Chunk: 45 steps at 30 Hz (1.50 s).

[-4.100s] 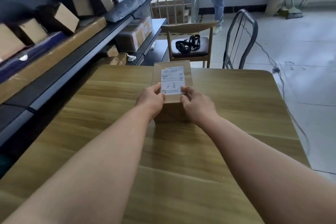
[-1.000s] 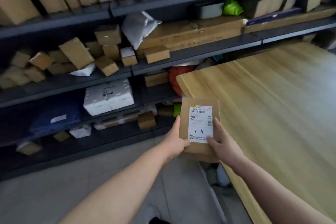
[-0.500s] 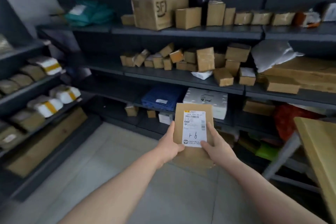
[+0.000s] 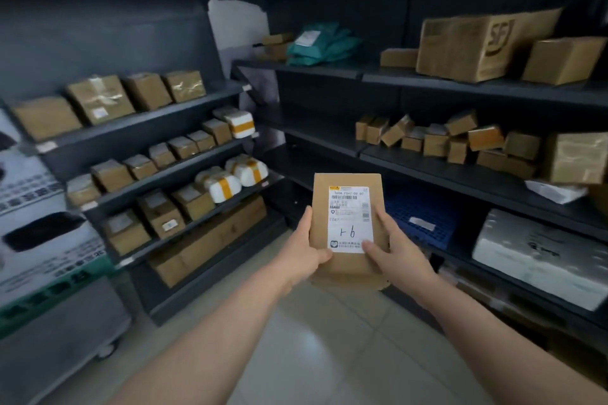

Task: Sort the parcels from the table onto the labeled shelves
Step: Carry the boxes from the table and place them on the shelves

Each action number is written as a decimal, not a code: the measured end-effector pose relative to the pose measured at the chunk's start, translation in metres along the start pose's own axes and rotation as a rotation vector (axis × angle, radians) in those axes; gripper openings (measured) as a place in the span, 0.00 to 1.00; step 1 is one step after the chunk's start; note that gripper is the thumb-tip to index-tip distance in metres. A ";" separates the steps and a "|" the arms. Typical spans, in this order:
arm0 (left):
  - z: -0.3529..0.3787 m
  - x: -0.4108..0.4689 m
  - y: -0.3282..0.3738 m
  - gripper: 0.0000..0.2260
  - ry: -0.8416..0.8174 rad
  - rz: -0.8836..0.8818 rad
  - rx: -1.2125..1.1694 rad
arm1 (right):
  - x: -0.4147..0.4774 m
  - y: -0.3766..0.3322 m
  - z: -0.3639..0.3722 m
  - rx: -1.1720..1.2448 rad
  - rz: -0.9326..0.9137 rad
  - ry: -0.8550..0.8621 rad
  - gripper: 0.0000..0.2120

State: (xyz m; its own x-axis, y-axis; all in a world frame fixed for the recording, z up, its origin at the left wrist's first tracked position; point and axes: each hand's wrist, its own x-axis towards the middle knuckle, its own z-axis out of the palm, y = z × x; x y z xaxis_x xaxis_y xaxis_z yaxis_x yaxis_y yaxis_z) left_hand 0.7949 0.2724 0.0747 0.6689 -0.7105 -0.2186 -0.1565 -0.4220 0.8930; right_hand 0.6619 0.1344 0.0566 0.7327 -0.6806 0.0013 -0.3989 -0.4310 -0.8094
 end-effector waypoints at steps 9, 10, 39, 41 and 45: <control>-0.104 0.058 -0.013 0.44 0.228 -0.071 0.006 | 0.108 -0.069 0.073 0.032 -0.137 -0.172 0.36; -0.112 0.069 -0.011 0.44 0.245 -0.082 0.011 | 0.122 -0.073 0.078 0.042 -0.146 -0.185 0.36; -0.313 0.476 0.074 0.38 0.552 -0.111 0.079 | 0.621 -0.204 0.176 0.201 -0.386 -0.332 0.32; -0.338 0.504 0.076 0.37 0.563 -0.093 0.081 | 0.651 -0.220 0.190 0.186 -0.405 -0.312 0.31; -0.390 0.560 0.086 0.36 0.586 -0.062 0.098 | 0.715 -0.255 0.214 0.200 -0.443 -0.261 0.31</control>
State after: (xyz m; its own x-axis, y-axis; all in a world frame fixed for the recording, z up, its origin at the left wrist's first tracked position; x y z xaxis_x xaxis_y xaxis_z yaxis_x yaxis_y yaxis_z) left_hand 1.4392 0.0576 0.1827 0.9640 -0.2659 0.0092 -0.1522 -0.5227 0.8389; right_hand 1.4057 -0.1158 0.1379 0.9291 -0.2793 0.2426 0.0730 -0.5045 -0.8604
